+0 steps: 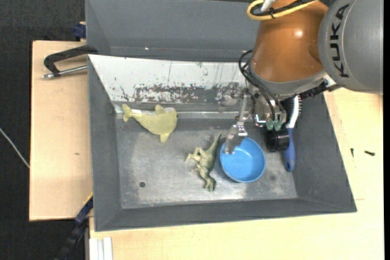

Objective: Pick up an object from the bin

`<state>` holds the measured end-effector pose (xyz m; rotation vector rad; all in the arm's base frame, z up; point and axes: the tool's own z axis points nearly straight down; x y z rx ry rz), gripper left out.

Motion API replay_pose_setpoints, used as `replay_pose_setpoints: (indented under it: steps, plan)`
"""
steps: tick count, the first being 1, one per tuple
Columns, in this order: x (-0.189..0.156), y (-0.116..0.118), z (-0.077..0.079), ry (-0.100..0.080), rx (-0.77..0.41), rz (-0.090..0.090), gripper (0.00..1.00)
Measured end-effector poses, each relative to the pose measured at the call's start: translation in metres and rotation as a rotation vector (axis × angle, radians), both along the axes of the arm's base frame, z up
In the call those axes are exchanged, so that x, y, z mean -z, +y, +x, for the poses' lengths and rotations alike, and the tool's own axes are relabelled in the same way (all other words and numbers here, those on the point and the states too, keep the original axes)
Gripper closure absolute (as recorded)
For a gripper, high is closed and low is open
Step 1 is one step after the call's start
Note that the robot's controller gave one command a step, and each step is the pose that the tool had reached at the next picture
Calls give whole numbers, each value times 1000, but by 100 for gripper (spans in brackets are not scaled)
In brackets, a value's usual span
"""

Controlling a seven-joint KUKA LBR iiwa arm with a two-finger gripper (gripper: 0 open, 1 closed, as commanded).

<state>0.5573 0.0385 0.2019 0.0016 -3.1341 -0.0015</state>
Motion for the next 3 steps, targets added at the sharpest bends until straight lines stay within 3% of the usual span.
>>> replay_pose_setpoints:
  steps: [1, 2, 3]
  plan:
    - [129, -82, -21, -6, 238, -1, 0]
    - [125, -81, -18, -16, 235, -1, 100]
    - [-71, -77, -5, -23, 29, -2, 100]
